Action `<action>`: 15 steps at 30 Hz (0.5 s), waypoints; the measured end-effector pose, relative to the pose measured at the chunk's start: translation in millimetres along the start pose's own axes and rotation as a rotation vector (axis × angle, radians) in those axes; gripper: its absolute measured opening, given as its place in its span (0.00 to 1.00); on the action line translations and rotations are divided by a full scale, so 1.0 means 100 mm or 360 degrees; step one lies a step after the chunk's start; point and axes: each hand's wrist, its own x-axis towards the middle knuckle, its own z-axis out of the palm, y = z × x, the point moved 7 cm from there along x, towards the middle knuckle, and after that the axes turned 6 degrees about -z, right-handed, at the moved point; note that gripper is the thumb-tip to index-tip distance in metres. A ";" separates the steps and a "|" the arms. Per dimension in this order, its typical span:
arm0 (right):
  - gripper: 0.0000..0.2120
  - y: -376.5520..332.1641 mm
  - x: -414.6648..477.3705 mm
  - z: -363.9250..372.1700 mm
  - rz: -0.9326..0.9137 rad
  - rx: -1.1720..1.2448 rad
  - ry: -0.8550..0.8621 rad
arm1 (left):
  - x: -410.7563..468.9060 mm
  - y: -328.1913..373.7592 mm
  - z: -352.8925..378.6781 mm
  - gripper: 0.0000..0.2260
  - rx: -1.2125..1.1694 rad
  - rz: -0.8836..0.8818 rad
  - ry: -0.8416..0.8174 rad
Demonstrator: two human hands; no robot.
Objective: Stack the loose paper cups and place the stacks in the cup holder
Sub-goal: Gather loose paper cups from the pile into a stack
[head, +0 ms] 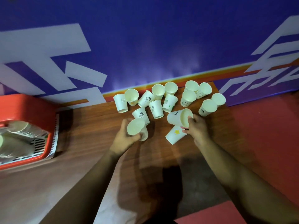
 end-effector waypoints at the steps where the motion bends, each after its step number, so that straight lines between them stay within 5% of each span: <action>1: 0.15 -0.08 -0.10 0.01 -0.0082 0.0015 -0.0074 | -0.05 -0.01 0.02 0.30 0.0031 0.0008 -0.0061; 8: 0.17 -0.54 -0.99 0.12 -0.0391 -0.0057 -0.0321 | -0.51 0.15 0.06 0.22 0.0254 0.0161 -0.0249; 15: 0.16 -0.59 -1.60 0.31 -0.0458 -0.0303 -0.0554 | -0.92 0.29 0.10 0.32 0.0444 0.0449 -0.0411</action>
